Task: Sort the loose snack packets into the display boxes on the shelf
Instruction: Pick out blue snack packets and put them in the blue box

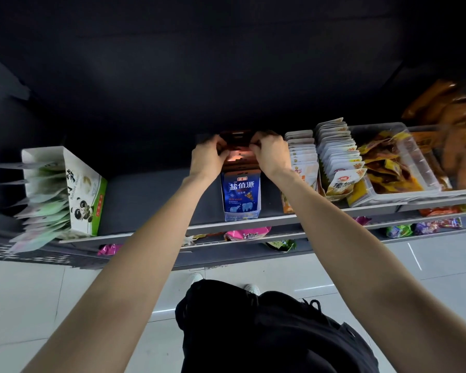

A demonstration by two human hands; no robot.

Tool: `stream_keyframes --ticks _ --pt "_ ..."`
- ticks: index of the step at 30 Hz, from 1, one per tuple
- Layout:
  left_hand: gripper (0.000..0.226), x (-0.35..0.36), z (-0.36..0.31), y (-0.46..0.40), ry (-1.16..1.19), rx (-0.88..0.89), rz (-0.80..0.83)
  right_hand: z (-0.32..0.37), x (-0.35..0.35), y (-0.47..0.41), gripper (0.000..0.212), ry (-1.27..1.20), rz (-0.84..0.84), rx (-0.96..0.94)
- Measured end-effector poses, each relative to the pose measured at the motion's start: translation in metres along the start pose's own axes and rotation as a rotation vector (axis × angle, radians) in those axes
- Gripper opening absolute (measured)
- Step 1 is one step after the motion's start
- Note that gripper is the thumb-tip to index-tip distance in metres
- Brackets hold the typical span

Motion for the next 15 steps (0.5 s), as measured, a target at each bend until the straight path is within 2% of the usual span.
stream_keyframes --ticks 3,6,11,15 --pt "0.017 -0.007 -0.002 -0.001 -0.005 0.073 -0.109 -0.001 -0.005 0.003 0.018 -0.107 -0.136 -0.018" --pt "0.019 -0.006 0.000 0.004 0.056 0.124 -0.195 -0.006 -0.004 0.003 0.025 -0.162 -0.146 -0.017" --pt "0.029 -0.002 0.004 -0.003 -0.105 0.096 -0.093 -0.005 -0.004 -0.005 0.029 -0.051 -0.065 -0.012" --pt "0.027 -0.006 -0.001 -0.012 -0.231 0.101 -0.027 -0.001 -0.002 -0.013 0.023 -0.005 -0.019 -0.005"
Point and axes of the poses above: each hand's wrist, its own y-axis away from the middle knuckle, its own x-axis out of the palm, z = x × y, the point moved 3 cm from there along -y, towards the middle knuckle, and after that the axes turned 13 degrees about z, right-handed, at the moved point
